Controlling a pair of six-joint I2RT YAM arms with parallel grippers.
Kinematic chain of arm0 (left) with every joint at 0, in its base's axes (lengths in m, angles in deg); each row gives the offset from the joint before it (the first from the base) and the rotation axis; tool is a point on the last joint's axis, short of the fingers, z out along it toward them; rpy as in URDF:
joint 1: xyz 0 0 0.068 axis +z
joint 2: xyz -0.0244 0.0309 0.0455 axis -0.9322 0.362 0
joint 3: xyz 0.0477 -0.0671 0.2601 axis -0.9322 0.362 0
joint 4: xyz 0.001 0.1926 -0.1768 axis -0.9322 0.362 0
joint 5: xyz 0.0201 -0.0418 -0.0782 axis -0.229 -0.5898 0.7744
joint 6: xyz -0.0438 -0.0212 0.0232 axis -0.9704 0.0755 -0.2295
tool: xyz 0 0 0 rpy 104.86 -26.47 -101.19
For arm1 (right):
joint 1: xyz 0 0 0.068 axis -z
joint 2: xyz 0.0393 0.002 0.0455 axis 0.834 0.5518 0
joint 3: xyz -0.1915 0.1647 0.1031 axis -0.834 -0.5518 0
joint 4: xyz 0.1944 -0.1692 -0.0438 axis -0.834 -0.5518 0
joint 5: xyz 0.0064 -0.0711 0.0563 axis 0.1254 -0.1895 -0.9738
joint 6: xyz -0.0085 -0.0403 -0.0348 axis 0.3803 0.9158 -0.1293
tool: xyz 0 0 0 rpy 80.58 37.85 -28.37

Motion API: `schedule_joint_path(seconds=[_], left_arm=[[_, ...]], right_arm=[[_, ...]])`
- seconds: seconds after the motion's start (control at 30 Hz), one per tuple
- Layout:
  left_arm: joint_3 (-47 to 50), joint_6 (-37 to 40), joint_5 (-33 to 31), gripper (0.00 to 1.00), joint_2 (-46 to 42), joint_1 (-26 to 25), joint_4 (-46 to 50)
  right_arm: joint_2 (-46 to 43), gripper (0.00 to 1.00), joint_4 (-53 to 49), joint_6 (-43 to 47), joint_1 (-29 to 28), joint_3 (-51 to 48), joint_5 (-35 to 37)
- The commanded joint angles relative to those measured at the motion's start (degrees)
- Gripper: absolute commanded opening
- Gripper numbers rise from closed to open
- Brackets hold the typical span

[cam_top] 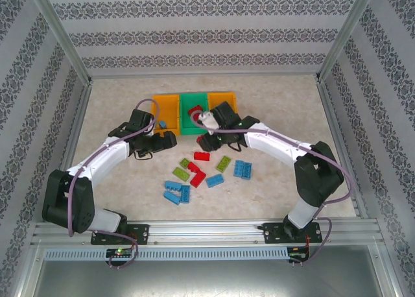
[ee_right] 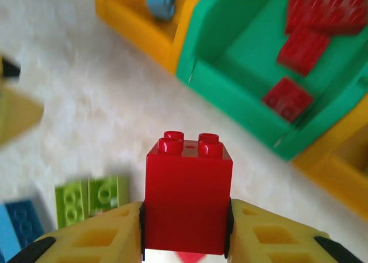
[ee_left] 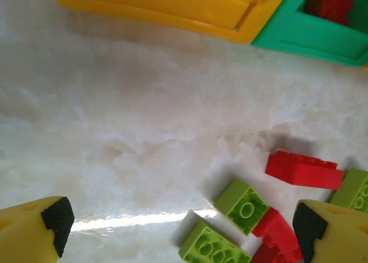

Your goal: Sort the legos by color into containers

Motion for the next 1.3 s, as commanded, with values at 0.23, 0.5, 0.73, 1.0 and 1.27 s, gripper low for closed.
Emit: schedule_joint_path(seconds=[0.23, 0.5, 0.73, 1.0, 1.27], left_arm=[[6.26, 5.2, 1.09, 1.0, -4.98, -0.12, -0.17], [9.72, 7.1, 0.03, 1.0, -5.87, -5.61, -0.66], [9.22, 5.49, -6.86, 1.0, -5.92, -13.96, 2.44], [11.17, 1.86, -10.19, 1.0, -9.94, -19.64, 6.15], [12.33, -1.94, -14.0, 0.99, -10.56, -25.03, 8.32]], right_arm=[[14.01, 0.37, 0.81, -14.18, 3.58, 14.17, 4.75], [19.87, 0.45, -0.52, -17.15, 4.7, 20.39, 5.97], [18.69, 0.59, 0.02, -18.37, 4.78, 19.5, 4.5], [9.92, 0.7, 2.34, -19.09, 4.79, 10.89, 4.77], [4.11, 0.76, 2.51, -18.53, 4.96, 4.02, 6.44]])
